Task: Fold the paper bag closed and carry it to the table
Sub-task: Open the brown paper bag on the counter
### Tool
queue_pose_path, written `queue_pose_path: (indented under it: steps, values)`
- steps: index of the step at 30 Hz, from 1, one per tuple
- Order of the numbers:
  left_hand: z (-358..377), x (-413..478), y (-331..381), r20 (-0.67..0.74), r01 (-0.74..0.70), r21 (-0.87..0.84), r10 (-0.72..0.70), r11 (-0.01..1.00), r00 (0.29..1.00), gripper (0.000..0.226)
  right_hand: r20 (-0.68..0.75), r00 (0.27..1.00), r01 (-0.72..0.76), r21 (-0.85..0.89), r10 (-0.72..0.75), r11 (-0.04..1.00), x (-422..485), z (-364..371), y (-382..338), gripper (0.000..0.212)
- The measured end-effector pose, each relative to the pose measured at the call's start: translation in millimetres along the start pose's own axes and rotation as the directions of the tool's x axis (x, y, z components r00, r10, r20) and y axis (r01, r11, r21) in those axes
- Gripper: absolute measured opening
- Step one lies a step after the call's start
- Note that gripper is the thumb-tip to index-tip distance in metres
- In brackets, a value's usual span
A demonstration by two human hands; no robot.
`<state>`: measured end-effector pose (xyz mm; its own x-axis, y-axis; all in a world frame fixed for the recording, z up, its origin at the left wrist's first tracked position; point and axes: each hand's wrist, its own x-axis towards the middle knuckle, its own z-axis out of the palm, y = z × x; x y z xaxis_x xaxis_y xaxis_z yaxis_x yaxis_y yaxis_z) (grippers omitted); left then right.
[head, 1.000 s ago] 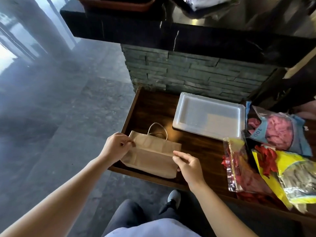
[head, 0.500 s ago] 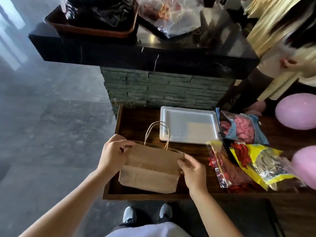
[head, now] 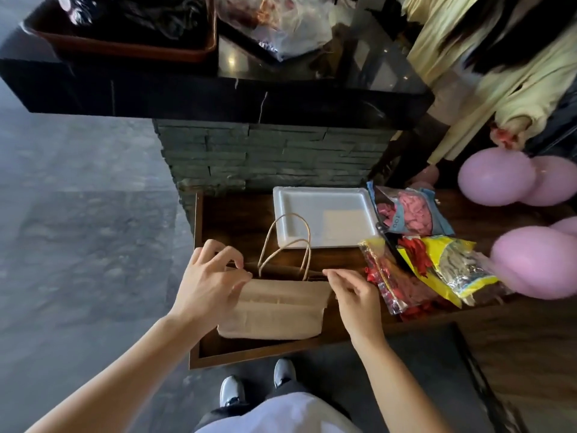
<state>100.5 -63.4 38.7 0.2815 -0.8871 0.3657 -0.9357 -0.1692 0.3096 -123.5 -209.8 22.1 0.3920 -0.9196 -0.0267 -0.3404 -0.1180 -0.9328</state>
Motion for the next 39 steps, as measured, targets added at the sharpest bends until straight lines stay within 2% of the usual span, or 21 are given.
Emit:
queue_pose_path:
  steps: [4,7,8,10,12,13,14,16,18,21,24,28,33,36,39]
  values:
    - [-7.7,-3.4,5.3,-0.035,-0.053,0.004,0.053,0.999,0.998,0.020,0.055,0.993,0.109,-0.092,-0.104,0.990,15.7,2.5,-12.4,0.012]
    - [-8.6,-3.8,7.9,0.017,-0.096,0.002,0.096,0.995,0.995,0.022,0.086,0.995,0.054,-0.107,-0.045,0.993,27.2,7.6,-18.0,0.013]
    - [-7.8,-2.4,10.0,0.047,-0.064,-0.007,0.064,0.998,0.997,0.023,0.110,0.994,0.033,-0.114,-0.021,0.993,31.3,8.8,-19.0,0.014]
    - [-3.2,2.8,15.9,0.103,0.133,-0.051,-0.127,0.990,0.986,0.037,0.167,0.986,0.000,-0.129,0.022,0.992,38.4,10.2,-19.7,0.014]
    - [2.2,8.5,19.5,0.177,0.391,-0.124,-0.367,0.912,0.913,0.060,0.231,0.972,-0.008,-0.162,0.046,0.987,42.2,10.2,-19.3,0.013]
    - [3.5,12.2,20.5,0.189,0.453,-0.173,-0.422,0.875,0.887,0.062,0.267,0.962,-0.005,-0.177,0.053,0.984,43.2,10.2,-19.5,0.013]
    - [3.1,15.9,21.8,0.186,0.451,-0.213,-0.417,0.867,0.890,0.055,0.302,0.952,-0.001,-0.183,0.057,0.983,43.7,10.4,-20.1,0.012]
    - [-0.6,20.3,26.8,0.130,0.328,-0.235,-0.305,0.915,0.943,0.023,0.349,0.935,-0.013,-0.161,0.069,0.987,43.8,10.7,-21.2,0.013]
    - [-5.1,19.9,32.0,0.109,0.217,-0.215,-0.197,0.952,0.974,0.008,0.369,0.926,-0.034,-0.138,0.083,0.990,44.0,9.2,-23.1,0.017]
    - [-13.5,16.0,38.3,0.130,0.110,-0.205,-0.084,0.973,0.988,0.017,0.449,0.890,-0.063,-0.062,0.084,0.996,44.6,4.9,-29.4,0.021]
    - [-25.1,10.0,42.3,0.139,0.068,-0.186,-0.042,0.980,0.989,0.027,0.518,0.854,-0.102,0.071,0.051,0.992,42.6,3.5,-41.5,0.016]
    - [-40.1,3.8,45.7,0.126,-0.010,-0.209,0.037,0.978,0.991,0.040,0.426,0.905,-0.035,0.099,-0.011,0.994,45.7,7.8,-55.9,0.016]
    - [-56.3,1.9,53.1,0.160,-0.030,-0.254,0.072,0.967,0.985,0.051,0.201,0.979,0.002,0.095,-0.021,0.995,61.7,11.6,-68.5,0.014]
    - [-63.7,3.7,57.4,0.204,-0.131,-0.264,0.189,0.956,0.961,0.052,0.058,0.998,-0.013,0.000,0.013,1.000,74.7,14.4,-71.2,0.015]
    - [-68.9,5.5,55.7,0.276,-0.130,-0.267,0.205,0.955,0.939,0.048,-0.006,0.997,0.073,-0.148,-0.075,0.986,85.1,20.0,-72.8,0.019]
